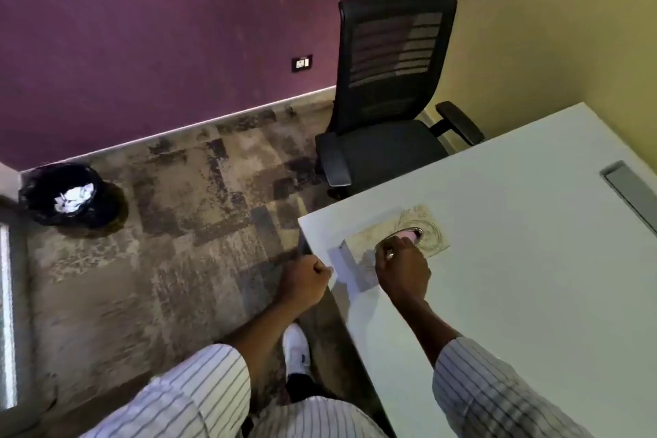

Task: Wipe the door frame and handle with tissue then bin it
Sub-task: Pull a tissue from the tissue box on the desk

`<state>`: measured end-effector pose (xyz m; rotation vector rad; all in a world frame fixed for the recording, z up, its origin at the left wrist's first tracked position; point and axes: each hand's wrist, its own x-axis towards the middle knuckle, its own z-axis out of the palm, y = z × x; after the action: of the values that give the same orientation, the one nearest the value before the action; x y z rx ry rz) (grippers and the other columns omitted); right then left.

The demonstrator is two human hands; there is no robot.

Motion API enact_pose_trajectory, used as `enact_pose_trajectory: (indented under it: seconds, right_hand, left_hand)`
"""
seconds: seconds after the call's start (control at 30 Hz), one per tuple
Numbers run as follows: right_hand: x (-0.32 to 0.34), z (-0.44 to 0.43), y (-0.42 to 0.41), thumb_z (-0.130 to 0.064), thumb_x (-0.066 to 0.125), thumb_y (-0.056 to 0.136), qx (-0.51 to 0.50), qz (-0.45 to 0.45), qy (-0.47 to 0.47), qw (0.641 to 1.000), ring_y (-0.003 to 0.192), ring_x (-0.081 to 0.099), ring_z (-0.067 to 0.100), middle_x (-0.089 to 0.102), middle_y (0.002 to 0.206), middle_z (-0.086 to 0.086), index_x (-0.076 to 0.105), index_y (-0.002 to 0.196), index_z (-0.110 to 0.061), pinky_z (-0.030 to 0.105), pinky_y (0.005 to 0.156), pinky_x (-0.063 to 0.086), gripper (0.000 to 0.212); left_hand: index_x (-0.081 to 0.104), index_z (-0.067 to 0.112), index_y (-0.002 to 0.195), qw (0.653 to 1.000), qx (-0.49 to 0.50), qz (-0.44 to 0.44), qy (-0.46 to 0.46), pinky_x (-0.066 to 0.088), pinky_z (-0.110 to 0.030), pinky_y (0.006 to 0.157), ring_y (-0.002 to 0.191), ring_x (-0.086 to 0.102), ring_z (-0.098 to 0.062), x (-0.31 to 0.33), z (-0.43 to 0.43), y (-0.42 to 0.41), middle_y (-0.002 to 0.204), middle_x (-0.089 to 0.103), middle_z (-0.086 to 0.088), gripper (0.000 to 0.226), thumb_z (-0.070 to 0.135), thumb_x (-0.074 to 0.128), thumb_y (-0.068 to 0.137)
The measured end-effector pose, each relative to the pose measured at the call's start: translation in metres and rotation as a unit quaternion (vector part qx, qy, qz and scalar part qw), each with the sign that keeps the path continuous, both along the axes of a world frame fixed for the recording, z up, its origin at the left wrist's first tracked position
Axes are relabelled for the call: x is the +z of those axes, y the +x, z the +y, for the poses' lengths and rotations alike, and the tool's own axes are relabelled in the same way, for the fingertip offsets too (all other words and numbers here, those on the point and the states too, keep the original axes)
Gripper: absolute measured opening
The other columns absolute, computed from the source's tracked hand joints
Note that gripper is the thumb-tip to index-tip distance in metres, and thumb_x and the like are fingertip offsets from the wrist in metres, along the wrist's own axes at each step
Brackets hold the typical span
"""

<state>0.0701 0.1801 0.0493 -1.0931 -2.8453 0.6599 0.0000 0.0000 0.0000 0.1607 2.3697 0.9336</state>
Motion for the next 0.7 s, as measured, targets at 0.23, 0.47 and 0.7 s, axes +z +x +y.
enact_pose_trajectory:
  seconds: [0.23,0.47,0.7]
  right_hand:
    - [-0.005,0.045,-0.004,-0.029,0.064,0.099,-0.069,-0.082,0.035,0.994,0.105,0.070,0.036,0.073,0.114,0.008,0.078,0.106,-0.021,0.037,0.081,0.052,0.018]
    - [-0.011,0.059,-0.014,-0.033,0.070,0.098,-0.063,-0.111,0.044,0.991,0.109,0.070,0.038,0.073,0.117,0.011,0.081,0.107,-0.018,0.039,0.085,0.055,0.020]
    - [-0.016,0.055,-0.018,-0.033,0.070,0.097,-0.074,-0.133,0.064,0.986,0.110,0.069,0.036,0.074,0.112,0.010,0.082,0.100,-0.020,0.038,0.080,0.053,0.018]
  left_hand:
    - [0.050,0.012,0.049,0.992,0.032,-0.103,0.073,0.061,-0.044,0.064,0.077,0.077,-0.045,-0.025,0.041,0.005,0.060,0.067,-0.014,0.050,0.026,0.068,0.094]
    - [0.071,0.000,0.066,0.989,0.048,-0.122,0.071,0.066,-0.043,0.081,0.082,0.078,-0.040,-0.009,0.062,0.005,0.078,0.080,-0.020,0.051,0.042,0.077,0.096]
    - [0.077,0.003,0.096,0.997,-0.017,-0.062,-0.045,0.060,-0.038,0.082,0.104,0.075,-0.037,0.002,0.070,0.007,0.104,0.080,-0.019,0.041,0.044,0.076,0.096]
